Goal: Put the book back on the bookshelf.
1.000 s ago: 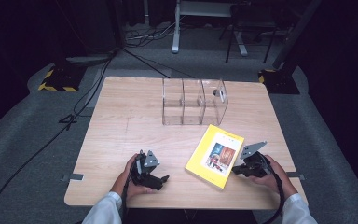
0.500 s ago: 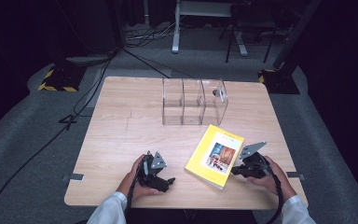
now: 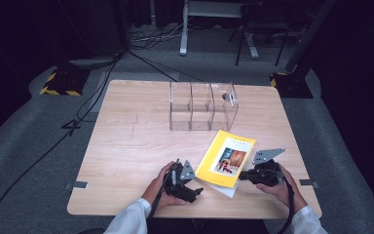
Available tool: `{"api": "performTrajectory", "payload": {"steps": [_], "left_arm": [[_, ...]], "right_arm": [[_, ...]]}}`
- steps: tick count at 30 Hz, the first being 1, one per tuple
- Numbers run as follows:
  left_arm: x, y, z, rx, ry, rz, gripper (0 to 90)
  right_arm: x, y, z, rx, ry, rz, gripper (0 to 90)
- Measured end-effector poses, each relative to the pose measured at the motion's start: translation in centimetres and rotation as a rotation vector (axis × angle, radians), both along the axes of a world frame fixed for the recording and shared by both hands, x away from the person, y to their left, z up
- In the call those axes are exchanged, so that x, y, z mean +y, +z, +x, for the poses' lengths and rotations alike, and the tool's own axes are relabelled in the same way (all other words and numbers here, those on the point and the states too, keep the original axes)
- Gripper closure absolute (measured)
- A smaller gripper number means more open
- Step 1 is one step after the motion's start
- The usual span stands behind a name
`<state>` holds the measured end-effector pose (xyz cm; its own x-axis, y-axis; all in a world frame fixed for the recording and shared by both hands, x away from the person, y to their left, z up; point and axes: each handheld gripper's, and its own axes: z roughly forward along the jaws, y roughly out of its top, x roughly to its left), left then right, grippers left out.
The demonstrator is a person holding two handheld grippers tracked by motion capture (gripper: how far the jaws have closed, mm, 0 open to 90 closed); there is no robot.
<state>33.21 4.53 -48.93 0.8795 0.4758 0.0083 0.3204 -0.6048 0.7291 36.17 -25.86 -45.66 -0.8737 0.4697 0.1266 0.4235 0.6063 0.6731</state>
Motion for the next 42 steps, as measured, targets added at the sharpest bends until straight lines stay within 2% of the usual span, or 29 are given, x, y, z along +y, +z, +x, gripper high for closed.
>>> {"api": "performTrajectory", "payload": {"steps": [2,4,6,10,14,15,18,19,22,24,26,28,31,33,34,38,39,42], "left_arm": [[-1.1,0.6,-0.1,-0.02,-0.019,-0.031,16.3],[-2.3,1.0,-0.2,-0.029,-0.05,-0.043,16.4],[-3.6,1.1,-0.3,-0.06,-0.066,-0.026,16.7],[-5.7,0.7,-0.5,-0.067,-0.097,-0.027,18.7],[-6.4,0.3,-0.5,-0.087,-0.083,-0.023,20.4],[-6.7,0.1,-0.4,-0.101,-0.062,-0.02,20.4],[-6.9,-0.1,-0.4,-0.151,-0.039,0.002,34.0],[-6.9,0.0,-0.4,-0.169,-0.018,0.009,40.4],[-6.7,0.2,-0.5,-0.192,-0.019,-0.001,53.0],[-6.5,0.4,-0.8,-0.23,-0.029,0.006,64.0],[-6.2,0.7,-0.8,-0.236,-0.033,0.002,73.5],[-5.7,0.9,-0.7,-0.231,-0.034,0.004,78.0],[-4.7,1.4,-0.4,-0.217,-0.043,0.002,80.8],[-4.2,1.5,-0.4,-0.208,-0.049,-0.003,80.9],[-3.3,1.6,-0.2,-0.187,-0.063,-0.012,80.9],[-0.8,1.9,0.0,-0.145,-0.092,-0.023,79.6],[-0.4,2.0,0.0,-0.143,-0.095,-0.013,79.5],[1.6,2.1,0.0,-0.126,-0.113,-0.006,79.5]], "right_arm": [[0.0,0.2,-0.1,-0.005,0.0,0.018,90.0],[0.1,0.3,-0.1,-0.009,0.0,0.029,90.0],[0.0,0.4,-0.1,-0.015,-0.008,0.048,90.0],[-0.2,0.5,-0.1,-0.016,-0.018,0.082,90.0],[-0.3,0.6,-0.1,-0.02,-0.02,0.099,90.0],[-0.3,0.6,-0.1,-0.021,-0.022,0.105,90.0],[-0.2,0.6,0.0,-0.02,-0.017,0.106,90.0],[-0.1,0.6,0.0,-0.021,-0.018,0.106,90.0],[-0.1,0.6,0.0,-0.024,-0.021,0.111,90.0],[-0.1,0.6,0.0,-0.025,-0.022,0.111,88.9],[-0.2,0.7,-0.1,-0.023,-0.014,0.125,86.5],[-0.4,0.9,-0.3,-0.032,0.001,0.147,82.5],[-0.9,1.6,-0.9,-0.074,0.046,0.192,70.6],[-1.3,2.3,-1.4,-0.12,0.063,0.216,62.1],[-1.3,2.3,-1.4,-0.12,0.063,0.216,62.1],[-1.2,3.7,-2.0,-0.226,0.048,0.232,48.3],[-0.8,3.9,-2.1,-0.263,0.048,0.231,43.8],[-0.1,3.7,-1.7,-0.287,0.057,0.216,39.0]]}}
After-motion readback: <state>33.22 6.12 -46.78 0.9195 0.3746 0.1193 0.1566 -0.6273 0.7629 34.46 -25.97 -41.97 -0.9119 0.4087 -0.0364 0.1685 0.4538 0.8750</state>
